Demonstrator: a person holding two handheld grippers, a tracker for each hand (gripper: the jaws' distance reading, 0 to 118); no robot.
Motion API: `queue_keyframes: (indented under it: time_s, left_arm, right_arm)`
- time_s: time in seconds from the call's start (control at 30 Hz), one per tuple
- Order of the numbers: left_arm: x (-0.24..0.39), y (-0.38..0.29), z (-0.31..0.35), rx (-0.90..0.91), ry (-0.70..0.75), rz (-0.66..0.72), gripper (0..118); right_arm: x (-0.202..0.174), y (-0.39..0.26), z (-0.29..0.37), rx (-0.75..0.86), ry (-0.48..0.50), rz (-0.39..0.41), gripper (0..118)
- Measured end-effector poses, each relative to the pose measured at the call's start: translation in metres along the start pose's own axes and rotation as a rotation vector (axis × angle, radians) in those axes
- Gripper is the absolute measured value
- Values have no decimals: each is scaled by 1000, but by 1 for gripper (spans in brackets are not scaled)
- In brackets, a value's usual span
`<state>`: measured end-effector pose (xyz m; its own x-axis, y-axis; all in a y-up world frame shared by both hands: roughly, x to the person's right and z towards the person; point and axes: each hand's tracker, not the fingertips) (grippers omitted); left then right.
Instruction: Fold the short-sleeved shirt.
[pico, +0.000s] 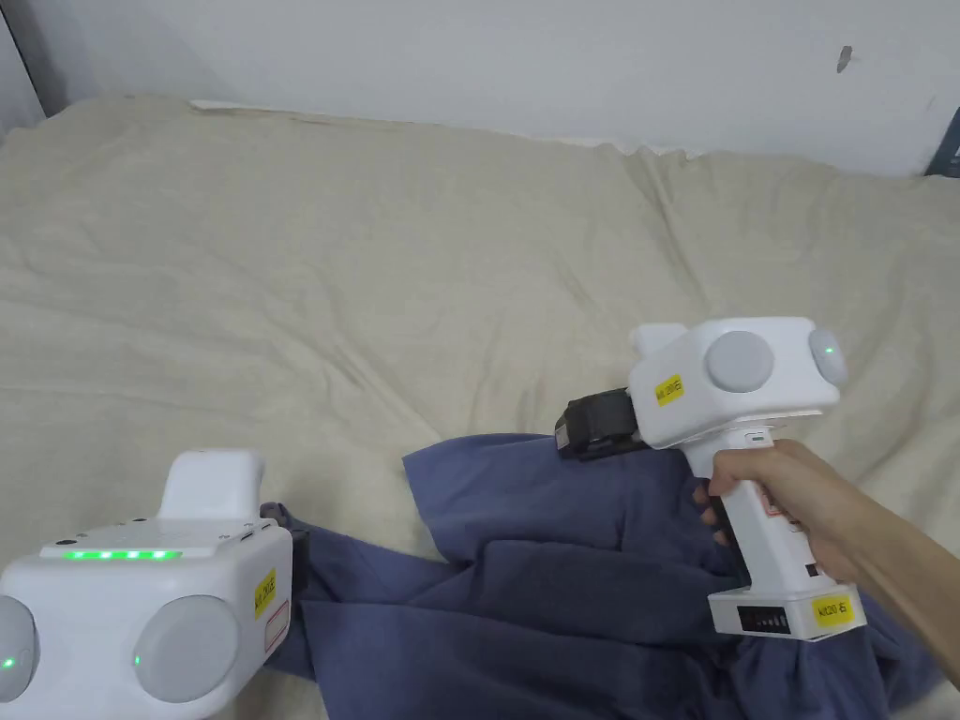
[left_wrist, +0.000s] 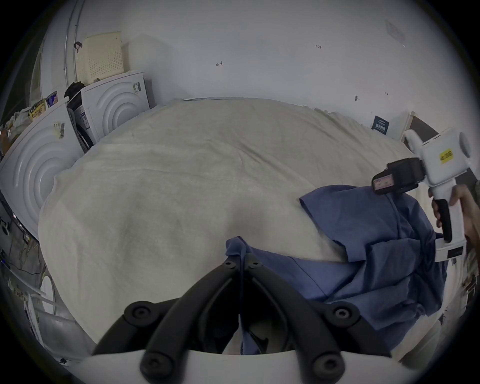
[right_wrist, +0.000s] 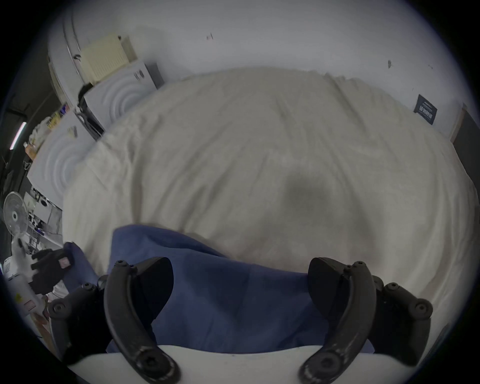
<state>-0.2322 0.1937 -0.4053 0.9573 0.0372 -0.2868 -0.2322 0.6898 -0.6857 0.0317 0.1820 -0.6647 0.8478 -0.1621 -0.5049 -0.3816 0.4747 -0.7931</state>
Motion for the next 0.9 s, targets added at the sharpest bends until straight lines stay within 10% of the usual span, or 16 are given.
queue_keyframes:
  time_s: [0.17, 0.2, 0.27, 0.3, 0.9]
  left_arm:
    - [2, -1, -6, -17, 7, -1, 1]
    - [2, -2, -6, -17, 6, -4, 1]
    - [2, -2, -6, -21, 2, -2, 1]
    - [2, -1, -7, -19, 3, -1, 1]
    - [22, 68, 74, 191, 52, -72, 1]
  right_arm:
    - [-9, -3, -22, -36, -69, 75, 93]
    - [-14, -4, -19, -33, -113, 121, 81]
    - [-17, -8, -5, -3, -42, 156, 13]
    - [-13, -8, 2, -5, -24, 139, 5]
    - [64, -21, 227, 409, 7, -164, 5]
